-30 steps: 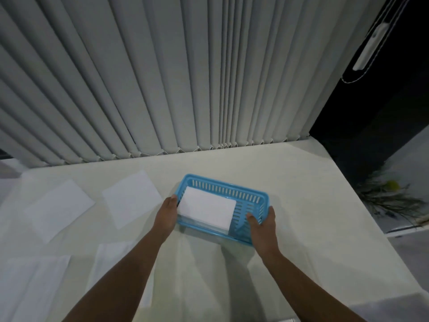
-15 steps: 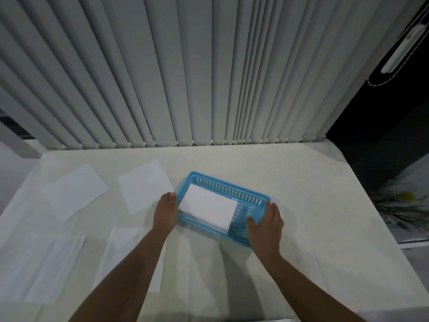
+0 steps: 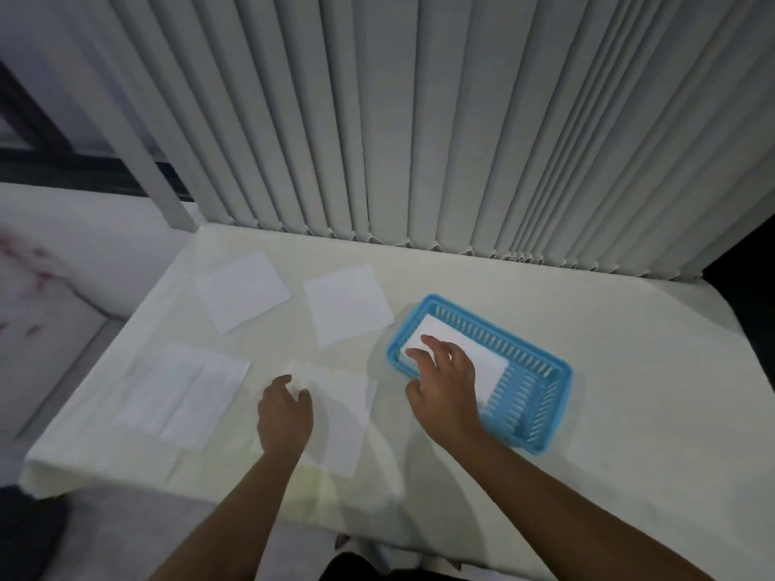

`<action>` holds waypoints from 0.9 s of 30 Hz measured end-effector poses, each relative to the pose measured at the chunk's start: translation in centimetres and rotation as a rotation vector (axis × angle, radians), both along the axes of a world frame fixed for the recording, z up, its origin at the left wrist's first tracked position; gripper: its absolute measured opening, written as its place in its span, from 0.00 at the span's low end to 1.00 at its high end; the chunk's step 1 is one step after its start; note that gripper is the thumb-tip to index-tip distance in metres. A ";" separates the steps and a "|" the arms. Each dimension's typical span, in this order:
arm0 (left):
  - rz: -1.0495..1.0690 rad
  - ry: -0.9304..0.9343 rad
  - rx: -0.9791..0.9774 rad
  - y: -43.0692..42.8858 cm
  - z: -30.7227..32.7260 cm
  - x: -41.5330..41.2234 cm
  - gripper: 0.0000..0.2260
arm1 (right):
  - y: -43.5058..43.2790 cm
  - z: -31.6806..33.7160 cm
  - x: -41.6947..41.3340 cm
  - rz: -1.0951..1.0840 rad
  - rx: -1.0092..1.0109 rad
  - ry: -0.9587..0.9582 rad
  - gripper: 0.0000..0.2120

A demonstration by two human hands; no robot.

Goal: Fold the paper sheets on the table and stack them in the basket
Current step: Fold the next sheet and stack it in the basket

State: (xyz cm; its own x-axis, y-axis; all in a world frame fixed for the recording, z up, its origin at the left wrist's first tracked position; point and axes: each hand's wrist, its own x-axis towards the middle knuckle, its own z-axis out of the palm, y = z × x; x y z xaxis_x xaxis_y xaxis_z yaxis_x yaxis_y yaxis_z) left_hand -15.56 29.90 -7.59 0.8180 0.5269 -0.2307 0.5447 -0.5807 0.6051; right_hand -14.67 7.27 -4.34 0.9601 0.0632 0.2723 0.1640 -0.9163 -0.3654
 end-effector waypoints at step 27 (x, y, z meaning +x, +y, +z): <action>-0.493 0.015 0.222 8.7 0.1 1.2 0.18 | 15.1 -2.3 9.2 0.494 -0.311 0.542 0.24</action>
